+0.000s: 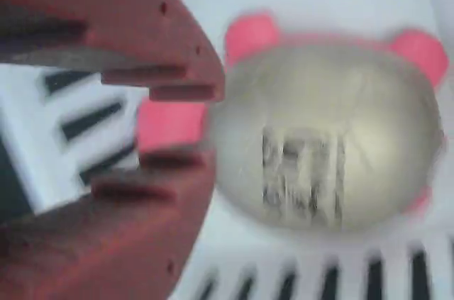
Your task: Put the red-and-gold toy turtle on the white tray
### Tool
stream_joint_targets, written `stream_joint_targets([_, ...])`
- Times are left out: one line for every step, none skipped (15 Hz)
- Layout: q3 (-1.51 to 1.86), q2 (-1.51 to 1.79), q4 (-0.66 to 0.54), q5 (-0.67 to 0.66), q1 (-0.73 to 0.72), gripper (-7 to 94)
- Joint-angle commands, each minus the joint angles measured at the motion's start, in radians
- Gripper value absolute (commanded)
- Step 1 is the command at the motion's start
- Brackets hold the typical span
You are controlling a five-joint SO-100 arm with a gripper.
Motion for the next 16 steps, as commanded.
stream_joint_targets([0.112,0.321,-0.098,-0.160,0.023,0])
stream_joint_targets([0.173,0.410,-0.143,-0.216,0.041,0])
stream_joint_targets([0.250,0.502,-0.206,-0.255,0.063,0])
stream_joint_targets([0.333,0.598,-0.267,-0.288,0.078,0])
stream_joint_targets([0.428,0.704,-0.339,-0.318,0.094,0])
stream_joint_targets([0.526,0.808,-0.396,-0.339,0.104,0])
stream_joint_targets([0.666,0.931,-0.466,-0.397,0.107,0])
stream_joint_targets([0.796,1.046,-0.505,-0.416,0.112,0])
stream_joint_targets([0.910,1.149,-0.515,-0.416,0.115,0])
stream_joint_targets([1.025,1.249,-0.517,-0.410,0.118,0])
stream_joint_targets([1.140,1.348,-0.518,-0.396,0.126,0])
stream_joint_targets([1.266,1.450,-0.535,-0.390,0.138,0])
stream_joint_targets([1.393,1.543,-0.555,-0.399,0.147,0])
stream_joint_targets([1.505,1.624,-0.580,-0.399,0.163,0])
stream_joint_targets([1.580,1.703,-0.575,-0.397,0.173,0])
stream_joint_targets([1.615,1.750,-0.531,-0.383,0.170,0])
